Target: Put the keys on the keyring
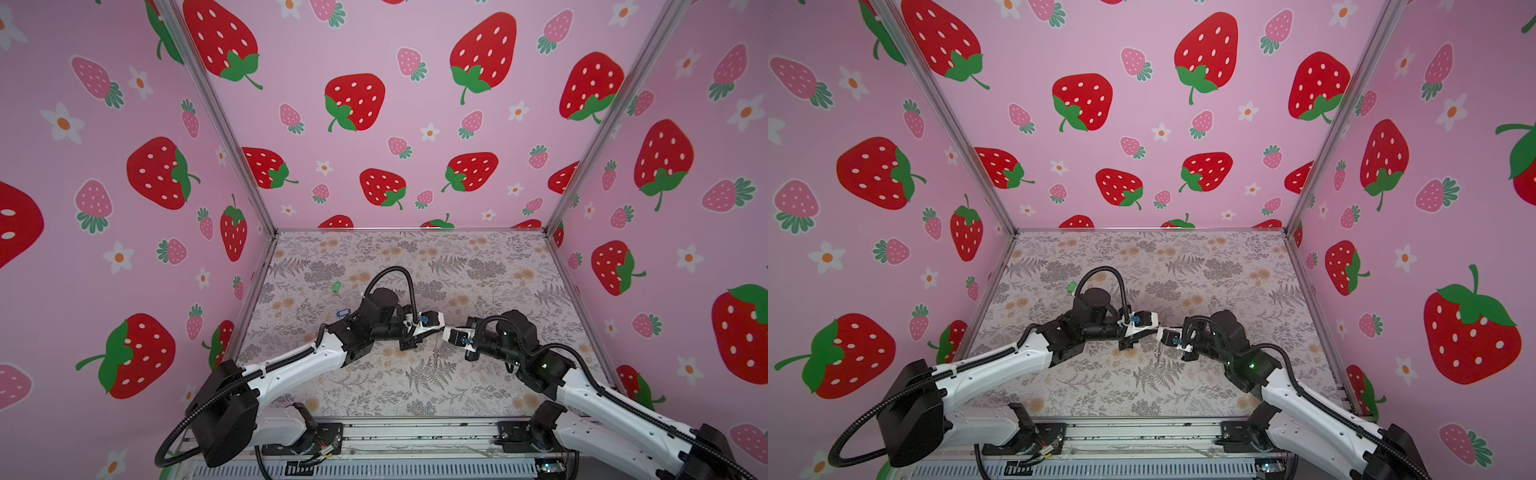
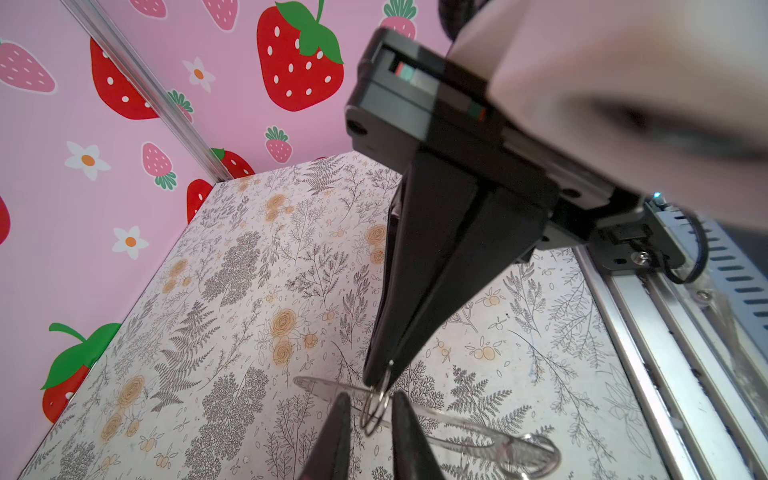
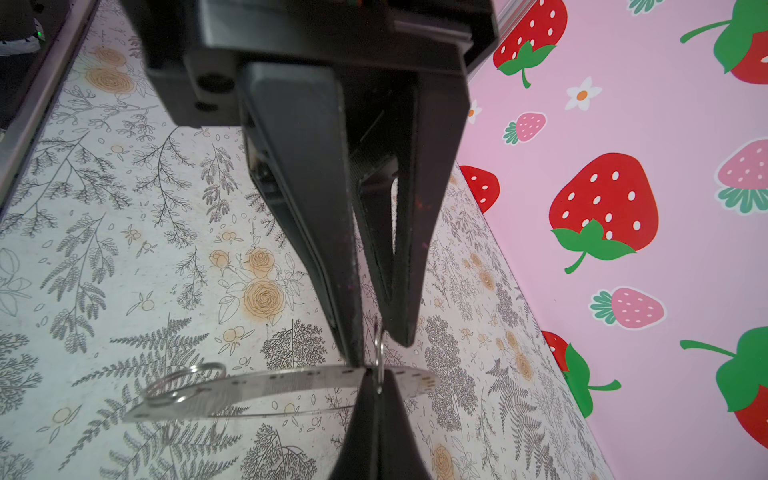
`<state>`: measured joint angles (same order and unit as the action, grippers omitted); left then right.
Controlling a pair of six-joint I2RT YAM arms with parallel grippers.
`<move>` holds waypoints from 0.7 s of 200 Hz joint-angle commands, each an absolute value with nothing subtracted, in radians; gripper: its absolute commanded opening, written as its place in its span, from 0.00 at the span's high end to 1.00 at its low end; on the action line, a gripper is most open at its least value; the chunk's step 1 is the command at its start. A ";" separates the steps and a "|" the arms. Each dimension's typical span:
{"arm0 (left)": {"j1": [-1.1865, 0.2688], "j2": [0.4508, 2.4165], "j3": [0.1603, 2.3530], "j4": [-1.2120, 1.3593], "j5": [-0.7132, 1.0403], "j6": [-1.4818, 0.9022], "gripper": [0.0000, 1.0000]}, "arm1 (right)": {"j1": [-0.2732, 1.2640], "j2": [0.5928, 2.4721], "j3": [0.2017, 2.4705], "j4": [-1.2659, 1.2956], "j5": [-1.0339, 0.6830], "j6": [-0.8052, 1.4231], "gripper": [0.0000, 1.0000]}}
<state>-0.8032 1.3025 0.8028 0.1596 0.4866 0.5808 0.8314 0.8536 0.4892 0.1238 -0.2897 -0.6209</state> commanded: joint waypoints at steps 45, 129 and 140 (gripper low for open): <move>-0.813 1.309 0.850 0.169 0.483 0.615 0.86 | 0.836 0.847 0.529 0.146 -0.314 -0.604 1.00; -0.780 1.276 0.800 0.297 0.596 0.556 1.00 | 0.832 0.773 0.470 0.178 -0.272 -0.551 0.77; -0.765 1.276 0.789 0.336 0.638 0.531 1.00 | 0.827 0.756 0.462 0.183 -0.270 -0.540 0.77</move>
